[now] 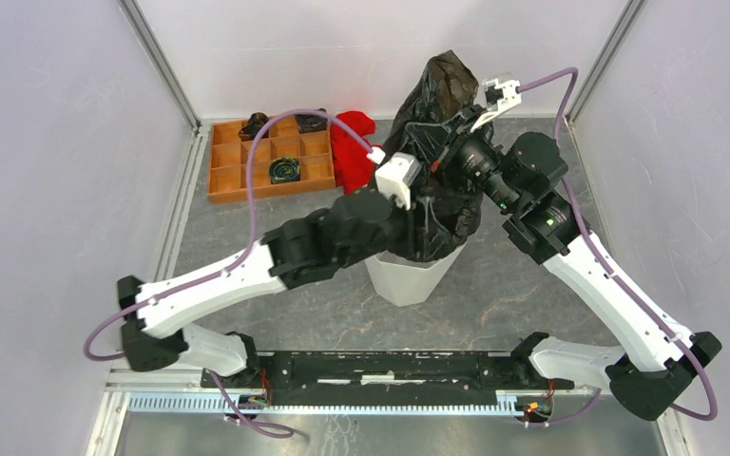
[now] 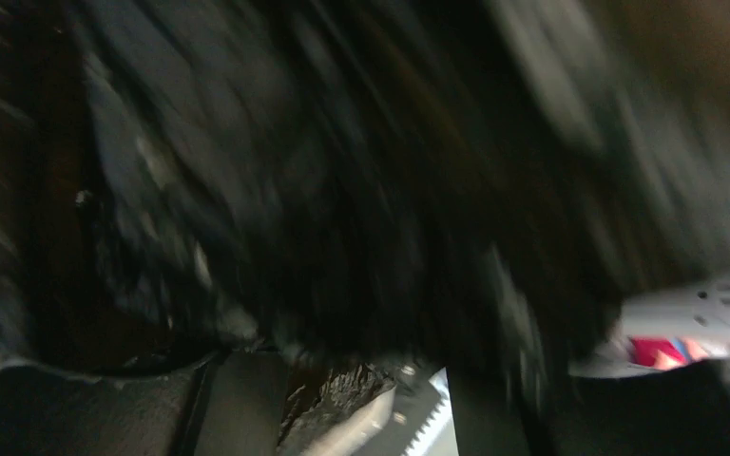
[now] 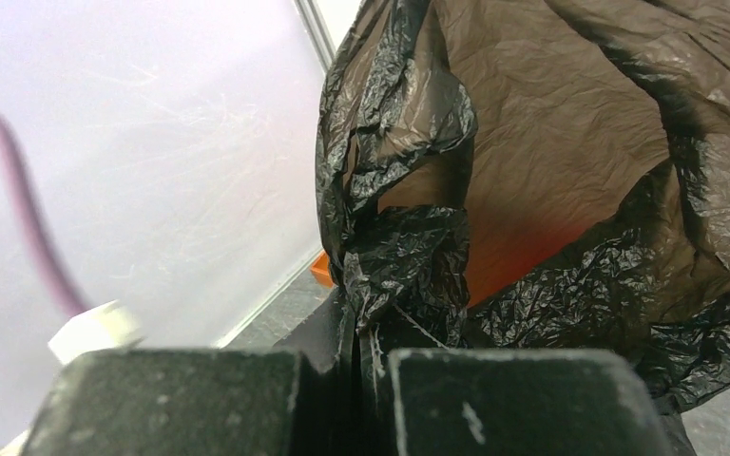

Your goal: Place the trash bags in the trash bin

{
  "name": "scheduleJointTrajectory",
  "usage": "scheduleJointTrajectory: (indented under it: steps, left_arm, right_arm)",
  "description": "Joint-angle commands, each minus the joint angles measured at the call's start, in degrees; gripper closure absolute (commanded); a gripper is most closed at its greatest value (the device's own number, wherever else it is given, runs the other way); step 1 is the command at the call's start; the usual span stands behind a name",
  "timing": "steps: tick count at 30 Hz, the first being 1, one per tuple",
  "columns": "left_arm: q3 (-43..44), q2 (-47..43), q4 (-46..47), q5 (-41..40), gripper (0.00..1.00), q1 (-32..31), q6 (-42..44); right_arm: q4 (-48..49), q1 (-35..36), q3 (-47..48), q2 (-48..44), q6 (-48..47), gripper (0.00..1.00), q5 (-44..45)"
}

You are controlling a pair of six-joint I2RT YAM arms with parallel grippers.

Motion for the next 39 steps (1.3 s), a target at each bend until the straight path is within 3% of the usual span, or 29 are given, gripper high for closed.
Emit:
scheduleJointTrajectory:
  steps: [1, 8, 14, 19, 23, 27, 30, 34, 39]
  left_arm:
    - [9.3, 7.1, -19.8, -25.0, 0.38, 2.2, -4.3]
    - [3.1, 5.9, -16.6, -22.0, 0.38, 2.2, -4.7]
    - [-2.4, -1.9, -8.0, -7.0, 0.14, 2.2, 2.9]
    - [-1.5, -9.2, -7.3, 0.0, 0.03, 2.2, 8.1]
    - [1.3, -12.4, -10.2, -3.9, 0.01, 2.2, 9.3]
    - [3.8, -14.9, -15.1, -20.3, 0.05, 3.0, 4.7]
    - [5.4, -16.6, -18.2, -25.1, 0.06, 7.8, 2.6]
    - [7.4, -14.8, -19.4, -16.1, 0.08, 19.5, 2.7]
    - [8.9, -11.2, -19.4, -8.7, 0.12, 28.4, 1.9]
  right_arm:
    - [3.7, -0.2, 0.0, -1.1, 1.2, 0.99, -4.3]
    - [2.8, -0.2, -4.4, -2.3, -0.5, 0.99, -5.1]
    - [-4.1, -0.2, -3.7, -2.3, -5.8, 0.99, -6.4]
    - [-9.6, -0.4, -1.2, -2.5, -7.6, 1.00, -12.1]
    - [-13.4, -0.6, 1.6, -2.6, -7.8, 1.00, -17.8]
    - [-15.9, -0.7, 3.7, -3.2, -9.2, 1.00, -25.1]
    - [-16.8, -0.6, 3.6, -2.9, -9.8, 0.99, -33.1]
    - [-16.9, -0.7, 2.0, -1.8, -10.0, 0.99, -44.0]
    - [-13.4, -0.6, -0.9, -4.5, -8.4, 1.00, -48.8]
